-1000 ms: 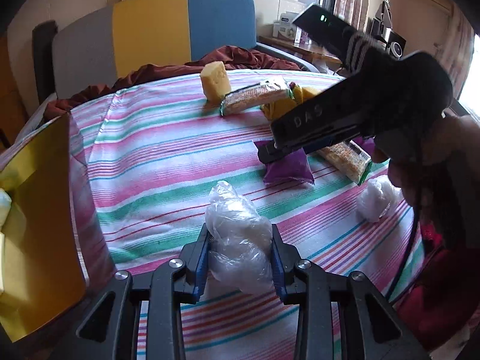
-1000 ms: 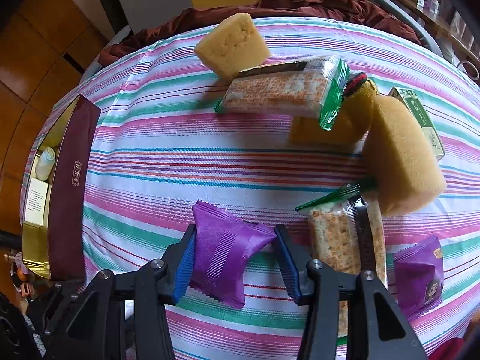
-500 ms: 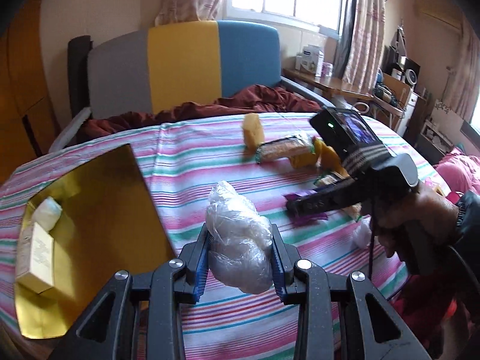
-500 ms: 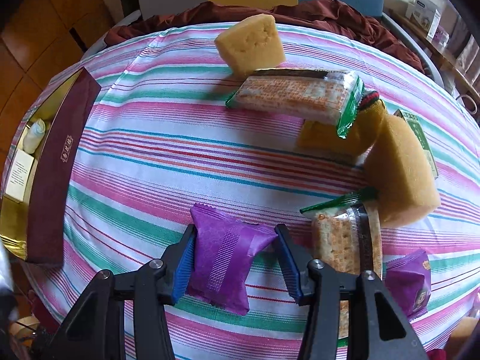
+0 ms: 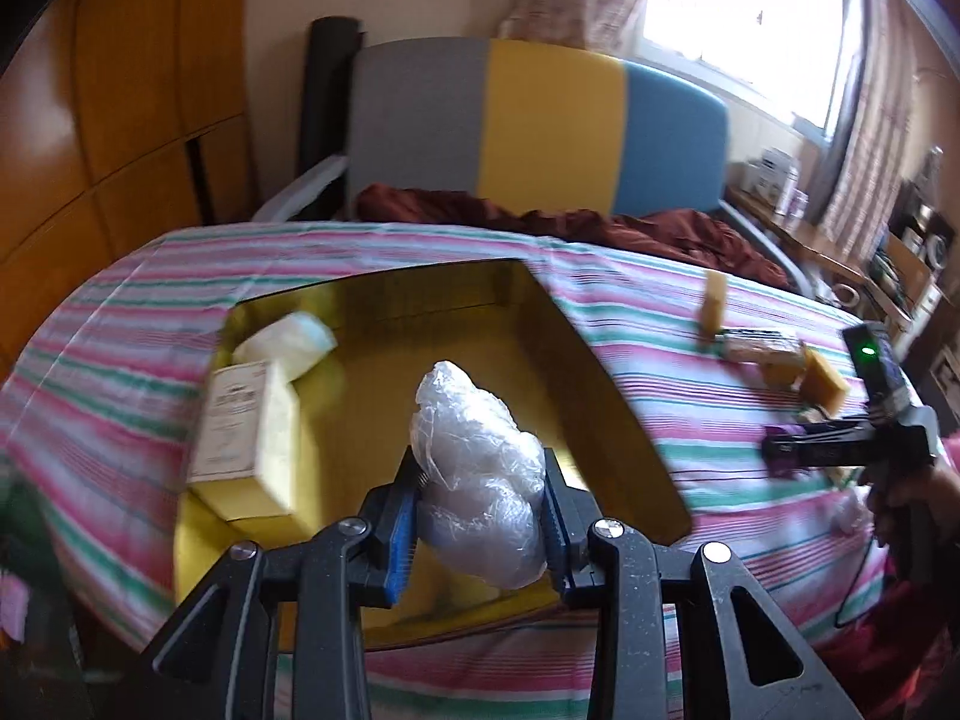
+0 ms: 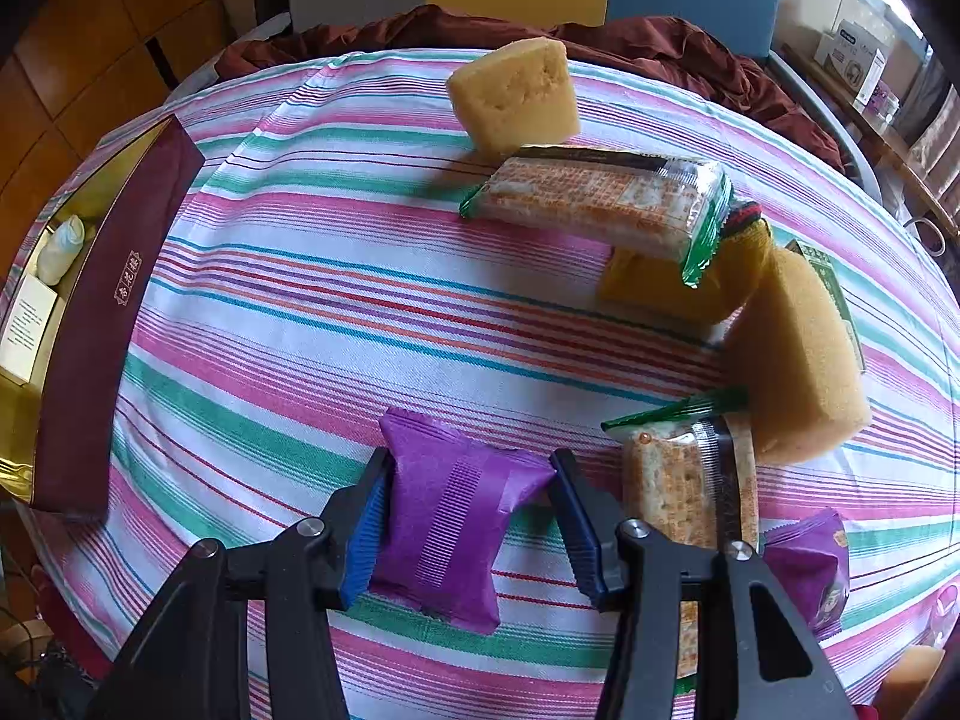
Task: Organize objects
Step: 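Lower the plastic-wrapped bundle into the gold box and open the left tool, then carry the purple packet into the gold box and release it with the right tool, then move both tools back toward the remaining items on the table, then reach the left tool to the yellow sponge and close on it, then lift the sponge with the left tool while the right tool grasps a wrapped cracker packet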
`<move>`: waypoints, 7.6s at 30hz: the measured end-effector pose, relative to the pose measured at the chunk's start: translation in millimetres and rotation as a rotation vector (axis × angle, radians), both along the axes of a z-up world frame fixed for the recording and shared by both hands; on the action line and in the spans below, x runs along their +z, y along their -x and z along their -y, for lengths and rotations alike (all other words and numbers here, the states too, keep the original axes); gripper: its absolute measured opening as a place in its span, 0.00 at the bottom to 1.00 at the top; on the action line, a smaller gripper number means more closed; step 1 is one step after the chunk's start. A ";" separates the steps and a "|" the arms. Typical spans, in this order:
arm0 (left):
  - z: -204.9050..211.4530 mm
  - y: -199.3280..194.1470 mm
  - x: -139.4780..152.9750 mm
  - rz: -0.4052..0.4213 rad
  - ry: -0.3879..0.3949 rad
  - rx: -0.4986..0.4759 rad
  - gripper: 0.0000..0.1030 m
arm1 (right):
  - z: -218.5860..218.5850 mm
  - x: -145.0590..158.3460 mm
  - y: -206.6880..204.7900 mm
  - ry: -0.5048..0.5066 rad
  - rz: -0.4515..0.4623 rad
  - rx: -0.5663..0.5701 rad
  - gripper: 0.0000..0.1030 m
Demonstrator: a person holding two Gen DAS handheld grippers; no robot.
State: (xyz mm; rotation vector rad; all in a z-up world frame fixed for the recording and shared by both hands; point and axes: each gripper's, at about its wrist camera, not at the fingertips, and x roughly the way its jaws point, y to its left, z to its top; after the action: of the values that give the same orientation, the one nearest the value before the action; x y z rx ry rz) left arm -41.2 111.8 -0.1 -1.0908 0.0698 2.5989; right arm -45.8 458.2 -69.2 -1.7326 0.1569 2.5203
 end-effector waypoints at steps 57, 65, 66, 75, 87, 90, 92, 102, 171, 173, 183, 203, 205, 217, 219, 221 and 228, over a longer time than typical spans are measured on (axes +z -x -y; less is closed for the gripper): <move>128.4 -10.6 -16.7 0.014 0.016 0.319 0.51 | 125.0 94.9 0.5 0.171 -0.296 0.119 0.48; 166.1 -16.6 -17.6 0.024 0.002 0.411 0.51 | 245.1 76.8 35.2 0.217 -0.231 0.350 0.48; 168.7 -17.0 -18.2 0.025 -0.003 0.418 0.51 | 258.3 70.1 39.1 0.223 -0.211 0.367 0.48; 177.7 -14.4 -25.9 0.045 -0.025 0.433 0.52 | 321.4 32.0 49.7 0.205 -0.112 0.443 0.48; 173.0 -17.2 -23.2 0.027 -0.020 0.426 0.59 | 331.5 22.6 41.1 0.298 -0.076 0.479 0.56; 167.0 -19.0 -18.9 0.012 -0.009 0.409 0.59 | 317.0 34.9 33.3 0.316 -0.119 0.453 0.56; 160.4 -20.1 -15.0 0.003 -0.007 0.390 0.59 | 305.8 43.3 27.8 0.320 -0.150 0.430 0.56; 111.7 -24.0 1.8 -0.039 0.018 0.243 0.60 | 223.3 72.7 3.7 0.288 -0.249 0.258 0.57; -281.4 96.4 -0.4 0.083 0.059 -0.404 0.65 | -157.1 32.1 -93.4 0.532 -0.327 -0.790 0.77; -298.7 111.1 -6.1 0.085 0.076 -0.422 0.66 | -154.9 31.4 -90.2 0.539 -0.319 -0.771 0.77; -356.1 175.4 -44.3 0.113 0.136 -0.430 0.71 | -146.5 26.7 -79.2 0.580 -0.290 -0.697 0.77; -268.6 85.2 -16.7 0.170 0.011 -0.412 0.30 | -140.1 23.3 -72.6 0.533 -0.240 -0.662 0.77; -250.3 63.0 -11.5 0.167 -0.007 -0.418 0.30 | -135.6 24.7 -71.3 0.513 -0.231 -0.638 0.77; -155.9 -8.4 4.8 0.104 -0.044 -0.446 0.30 | -50.0 66.2 -11.5 0.037 -0.183 -0.135 0.77; -142.0 -8.8 5.7 0.102 -0.057 -0.437 0.30 | -35.0 69.8 11.0 -0.066 -0.134 -0.013 0.77; -129.1 -8.8 6.6 0.102 -0.076 -0.427 0.30 | -23.5 67.0 34.3 -0.156 -0.068 0.102 0.77; -95.3 -4.8 3.8 0.111 -0.121 -0.384 0.31 | -11.9 32.5 103.5 -0.407 0.171 0.310 0.77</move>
State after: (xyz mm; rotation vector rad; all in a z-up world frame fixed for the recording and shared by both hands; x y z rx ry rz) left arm -36.4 207.1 3.7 -1.0584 0.0852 2.1709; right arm -149.3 470.1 -36.7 -1.8938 -0.6342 2.3460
